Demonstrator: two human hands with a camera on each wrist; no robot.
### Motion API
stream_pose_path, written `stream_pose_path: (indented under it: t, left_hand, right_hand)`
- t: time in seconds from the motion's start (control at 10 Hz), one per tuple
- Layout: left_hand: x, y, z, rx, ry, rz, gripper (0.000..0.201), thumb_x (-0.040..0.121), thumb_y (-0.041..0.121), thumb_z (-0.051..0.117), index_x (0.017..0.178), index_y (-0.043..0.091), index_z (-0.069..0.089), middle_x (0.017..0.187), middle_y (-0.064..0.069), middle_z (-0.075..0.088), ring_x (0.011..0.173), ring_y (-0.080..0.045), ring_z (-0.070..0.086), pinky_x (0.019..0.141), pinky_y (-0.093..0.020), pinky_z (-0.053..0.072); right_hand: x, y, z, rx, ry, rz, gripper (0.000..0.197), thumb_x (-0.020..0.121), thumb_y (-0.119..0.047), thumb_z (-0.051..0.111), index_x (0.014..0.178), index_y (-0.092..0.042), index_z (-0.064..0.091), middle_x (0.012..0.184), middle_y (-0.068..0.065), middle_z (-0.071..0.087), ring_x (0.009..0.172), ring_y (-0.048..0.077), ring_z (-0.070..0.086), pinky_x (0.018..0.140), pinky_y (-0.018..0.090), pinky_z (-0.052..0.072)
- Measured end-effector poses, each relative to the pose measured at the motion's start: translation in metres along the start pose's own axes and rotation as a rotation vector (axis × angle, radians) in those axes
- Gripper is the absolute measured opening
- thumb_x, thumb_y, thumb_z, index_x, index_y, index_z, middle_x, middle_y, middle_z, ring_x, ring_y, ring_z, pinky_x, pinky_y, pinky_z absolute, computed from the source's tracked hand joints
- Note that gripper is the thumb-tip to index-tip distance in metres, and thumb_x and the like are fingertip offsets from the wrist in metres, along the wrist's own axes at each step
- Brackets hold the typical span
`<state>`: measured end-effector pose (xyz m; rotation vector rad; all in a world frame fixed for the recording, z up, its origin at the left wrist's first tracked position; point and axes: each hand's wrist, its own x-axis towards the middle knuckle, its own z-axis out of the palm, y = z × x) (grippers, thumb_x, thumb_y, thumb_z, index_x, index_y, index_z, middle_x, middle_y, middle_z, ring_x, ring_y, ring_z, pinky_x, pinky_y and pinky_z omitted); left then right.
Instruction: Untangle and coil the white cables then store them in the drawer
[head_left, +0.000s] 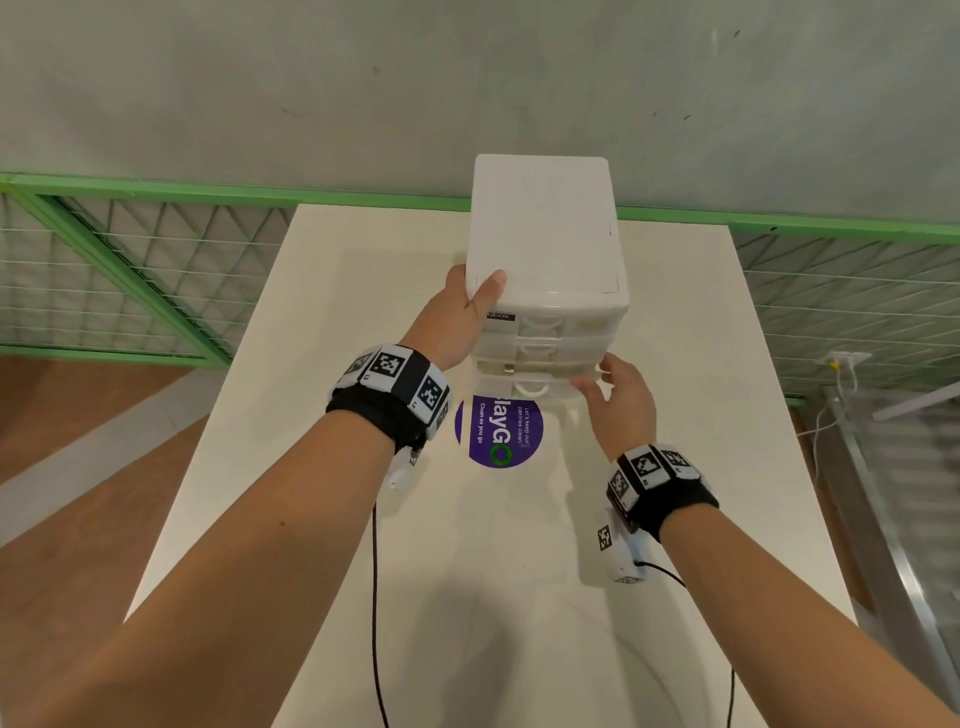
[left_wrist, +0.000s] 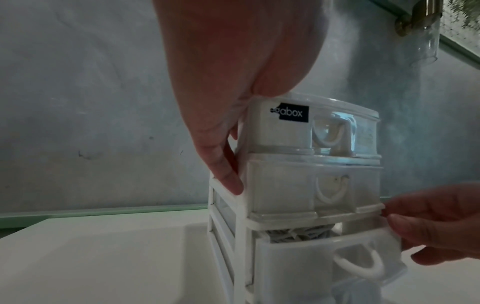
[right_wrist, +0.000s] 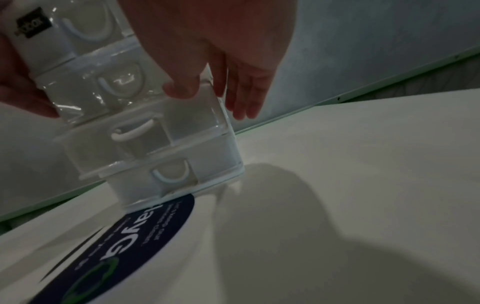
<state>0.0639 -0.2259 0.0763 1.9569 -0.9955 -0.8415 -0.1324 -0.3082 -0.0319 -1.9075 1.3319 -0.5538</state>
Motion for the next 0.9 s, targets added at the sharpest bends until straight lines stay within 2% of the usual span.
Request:
stream_pose_path:
  t: [0.2, 0.3, 0.4, 0.6, 0.7, 0.8, 0.9]
  left_hand:
    - [0.0, 0.002, -0.003, 0.027, -0.021, -0.007, 0.06, 0.098, 0.052, 0.03, 0.141, 0.01, 0.03, 0.135, -0.005, 0.051, 0.12, -0.022, 0.049, 0.09, -0.026, 0.032]
    - [0.001, 0.002, -0.003, 0.039, -0.019, -0.011, 0.06, 0.098, 0.052, 0.029, 0.139, 0.009, 0.031, 0.133, -0.007, 0.053, 0.119, -0.024, 0.05, 0.09, -0.029, 0.034]
    - [0.003, -0.001, -0.002, 0.045, -0.024, -0.01, 0.061, 0.097, 0.054, 0.03, 0.139, 0.01, 0.031, 0.132, -0.007, 0.053, 0.119, -0.024, 0.051, 0.093, -0.031, 0.037]
    - [0.005, -0.002, -0.002, 0.036, -0.027, -0.021, 0.06, 0.096, 0.054, 0.03, 0.139, 0.012, 0.03, 0.13, -0.008, 0.055, 0.117, -0.028, 0.053, 0.088, -0.032, 0.038]
    - [0.003, -0.001, -0.002, 0.03, -0.032, -0.027, 0.061, 0.096, 0.055, 0.03, 0.139, 0.012, 0.031, 0.127, -0.01, 0.057, 0.115, -0.033, 0.055, 0.084, -0.032, 0.039]
    - [0.002, 0.0, -0.003, 0.02, -0.031, -0.029, 0.062, 0.096, 0.055, 0.03, 0.14, 0.012, 0.03, 0.132, -0.006, 0.053, 0.12, -0.029, 0.052, 0.09, -0.031, 0.038]
    - [-0.002, 0.002, -0.003, -0.013, -0.026, -0.031, 0.068, 0.094, 0.057, 0.031, 0.146, 0.014, 0.023, 0.144, -0.004, 0.044, 0.13, -0.022, 0.043, 0.1, -0.03, 0.032]
  right_hand:
    - [0.012, -0.011, 0.005, 0.051, -0.017, 0.035, 0.024, 0.09, -0.03, 0.053, 0.112, -0.021, 0.058, 0.107, 0.001, 0.066, 0.101, 0.021, 0.059, 0.08, 0.026, 0.039]
    - [0.006, -0.011, 0.01, 0.132, -0.058, 0.042, 0.048, 0.079, -0.031, 0.068, 0.122, -0.025, 0.047, 0.103, -0.009, 0.06, 0.094, 0.013, 0.056, 0.08, 0.026, 0.039]
    - [0.004, -0.017, 0.017, 0.157, -0.03, 0.103, 0.07, 0.069, -0.032, 0.078, 0.126, -0.024, 0.039, 0.103, -0.012, 0.055, 0.091, 0.012, 0.053, 0.082, 0.028, 0.041]
    - [0.007, -0.023, 0.033, 0.214, 0.103, 0.143, 0.069, 0.067, -0.034, 0.079, 0.122, -0.022, 0.039, 0.118, 0.0, 0.059, 0.099, 0.019, 0.059, 0.08, 0.029, 0.044]
    - [0.008, -0.023, 0.035, 0.215, 0.121, 0.159, 0.069, 0.066, -0.035, 0.079, 0.12, -0.019, 0.039, 0.116, 0.003, 0.059, 0.099, 0.023, 0.061, 0.08, 0.032, 0.048]
    - [0.006, -0.024, 0.032, 0.229, 0.101, 0.153, 0.069, 0.069, -0.033, 0.078, 0.123, -0.018, 0.038, 0.119, 0.003, 0.058, 0.098, 0.022, 0.06, 0.08, 0.03, 0.046]
    - [-0.001, -0.027, 0.025, 0.222, 0.048, 0.147, 0.069, 0.072, -0.03, 0.076, 0.127, -0.021, 0.036, 0.12, 0.001, 0.058, 0.099, 0.021, 0.058, 0.081, 0.03, 0.043]
